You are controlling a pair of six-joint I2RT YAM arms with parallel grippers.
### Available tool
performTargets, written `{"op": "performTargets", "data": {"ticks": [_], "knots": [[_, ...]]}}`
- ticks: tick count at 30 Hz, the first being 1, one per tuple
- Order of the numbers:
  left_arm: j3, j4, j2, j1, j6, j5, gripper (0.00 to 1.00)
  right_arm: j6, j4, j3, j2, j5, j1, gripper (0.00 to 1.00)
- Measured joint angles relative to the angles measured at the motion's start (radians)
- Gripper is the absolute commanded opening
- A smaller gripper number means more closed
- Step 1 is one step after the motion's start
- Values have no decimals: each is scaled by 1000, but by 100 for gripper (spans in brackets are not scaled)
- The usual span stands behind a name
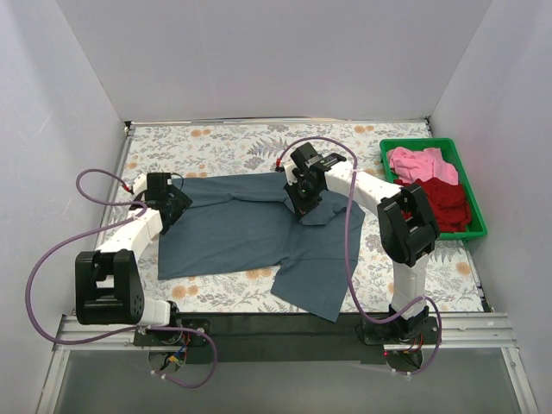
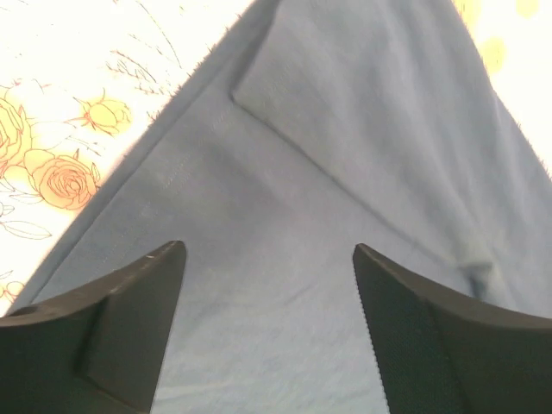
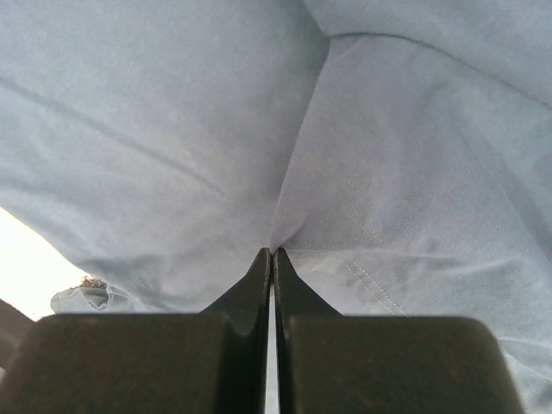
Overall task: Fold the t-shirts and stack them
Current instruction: Fold the tshirt
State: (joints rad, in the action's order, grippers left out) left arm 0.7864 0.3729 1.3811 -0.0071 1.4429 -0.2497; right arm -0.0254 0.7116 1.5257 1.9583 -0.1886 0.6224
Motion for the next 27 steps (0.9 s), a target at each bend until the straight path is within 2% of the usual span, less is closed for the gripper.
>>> {"op": "performTargets", "data": {"ticks": [5, 10, 16, 27], "knots": [[60, -13, 64, 42, 39, -46, 59, 2, 1, 0, 0, -19, 0, 1], [144, -45, 178, 76, 37, -105, 42, 3, 2, 0, 6, -26, 0, 1], [203, -54, 292, 93, 23, -130, 40, 3, 2, 0, 18, -35, 0, 1], [218, -60, 356, 93, 8, -120, 36, 3, 1, -1, 32, -50, 0, 1]]}}
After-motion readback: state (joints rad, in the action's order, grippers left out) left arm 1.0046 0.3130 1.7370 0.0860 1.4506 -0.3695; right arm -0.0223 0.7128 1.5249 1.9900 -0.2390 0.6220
